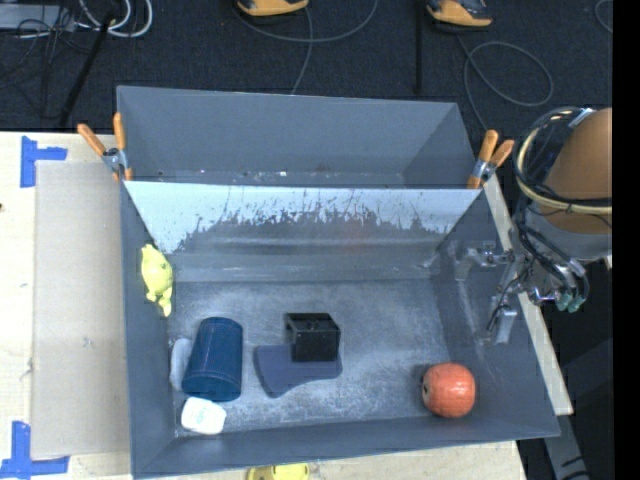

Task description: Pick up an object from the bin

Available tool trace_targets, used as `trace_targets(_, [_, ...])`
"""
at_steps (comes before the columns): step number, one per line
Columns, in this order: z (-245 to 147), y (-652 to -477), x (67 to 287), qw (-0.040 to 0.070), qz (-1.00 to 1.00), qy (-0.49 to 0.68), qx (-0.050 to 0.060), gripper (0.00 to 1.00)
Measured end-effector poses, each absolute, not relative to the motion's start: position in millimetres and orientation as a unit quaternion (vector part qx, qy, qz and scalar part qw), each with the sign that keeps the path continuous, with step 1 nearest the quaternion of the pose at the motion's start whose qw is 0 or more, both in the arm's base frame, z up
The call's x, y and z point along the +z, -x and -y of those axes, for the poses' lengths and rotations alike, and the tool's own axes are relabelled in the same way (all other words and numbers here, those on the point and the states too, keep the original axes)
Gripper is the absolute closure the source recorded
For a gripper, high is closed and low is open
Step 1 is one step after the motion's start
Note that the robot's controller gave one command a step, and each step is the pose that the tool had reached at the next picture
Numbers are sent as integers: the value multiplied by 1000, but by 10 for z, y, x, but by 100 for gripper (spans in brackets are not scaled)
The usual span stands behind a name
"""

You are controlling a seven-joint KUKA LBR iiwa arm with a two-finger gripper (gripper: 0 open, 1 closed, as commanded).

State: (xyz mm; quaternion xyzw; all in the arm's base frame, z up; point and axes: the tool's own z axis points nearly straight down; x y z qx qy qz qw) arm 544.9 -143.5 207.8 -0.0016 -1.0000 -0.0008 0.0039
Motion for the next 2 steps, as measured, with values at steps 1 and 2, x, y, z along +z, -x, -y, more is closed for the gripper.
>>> trace_targets(1, [1428,-5462,2124,0,1000,0,0,0])
trace_targets(2, [1191,-5633,1693,-4,1000,-4,1,0])
